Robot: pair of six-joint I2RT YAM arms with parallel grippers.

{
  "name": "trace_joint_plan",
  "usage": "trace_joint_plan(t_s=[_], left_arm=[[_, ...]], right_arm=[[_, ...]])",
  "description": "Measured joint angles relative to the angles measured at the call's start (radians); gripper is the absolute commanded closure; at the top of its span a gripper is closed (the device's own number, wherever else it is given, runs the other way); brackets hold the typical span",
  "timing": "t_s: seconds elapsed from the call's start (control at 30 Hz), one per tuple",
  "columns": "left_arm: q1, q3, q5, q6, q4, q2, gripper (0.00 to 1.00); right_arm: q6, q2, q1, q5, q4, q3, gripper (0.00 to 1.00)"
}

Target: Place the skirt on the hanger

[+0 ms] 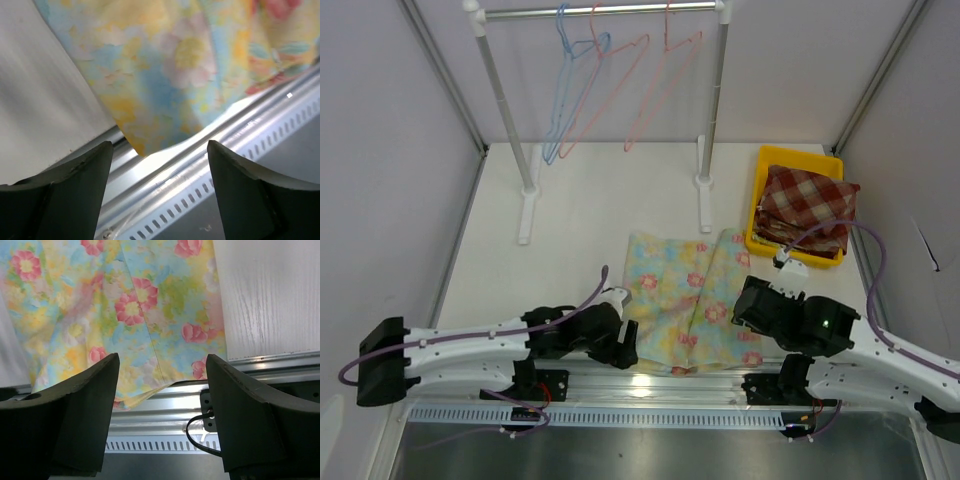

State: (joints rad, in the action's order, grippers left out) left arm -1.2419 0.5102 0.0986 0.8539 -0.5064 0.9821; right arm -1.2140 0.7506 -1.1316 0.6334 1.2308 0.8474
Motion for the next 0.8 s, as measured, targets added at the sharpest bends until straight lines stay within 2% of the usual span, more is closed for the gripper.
trace_joint_plan(t_s=[0.03,0.2,0.3,0.5,0.57,0.67,0.8], left_arm=[[0.000,0.008,-0.005,-0.003,-0.019,-0.038,0.12],[0.001,0.035,-0.003,0.004,-0.080,-0.190,0.09],[0.010,0.024,0.008,0.042,-0.097,-0.219,0.10],[0.103,-0.102,-0.006,0.097,-0.026,-0.159,0.14],[0.139,-0.133,-0.027,0.097,0.003,-0.130,0.16],[0.206,-0.146,-0.081,0.090,0.082,-0.095,0.17],[0.252,-0.158,-0.164,0.081,0.188,-0.044,0.19]], right_arm=[[-0.006,0.017,0.008,-0.006,0.003,-0.002,0.24],[-0.019,0.115,0.034,-0.048,-0.016,-0.086,0.26],[-0.032,0.169,0.041,-0.076,-0.011,-0.129,0.28],[0.031,0.235,0.168,-0.128,-0.058,-0.130,0.40],[0.071,0.269,0.214,-0.160,-0.101,-0.135,0.49],[0.140,0.305,0.295,-0.238,-0.193,-0.183,0.49],[0.222,0.309,0.402,-0.344,-0.271,-0.255,0.43]])
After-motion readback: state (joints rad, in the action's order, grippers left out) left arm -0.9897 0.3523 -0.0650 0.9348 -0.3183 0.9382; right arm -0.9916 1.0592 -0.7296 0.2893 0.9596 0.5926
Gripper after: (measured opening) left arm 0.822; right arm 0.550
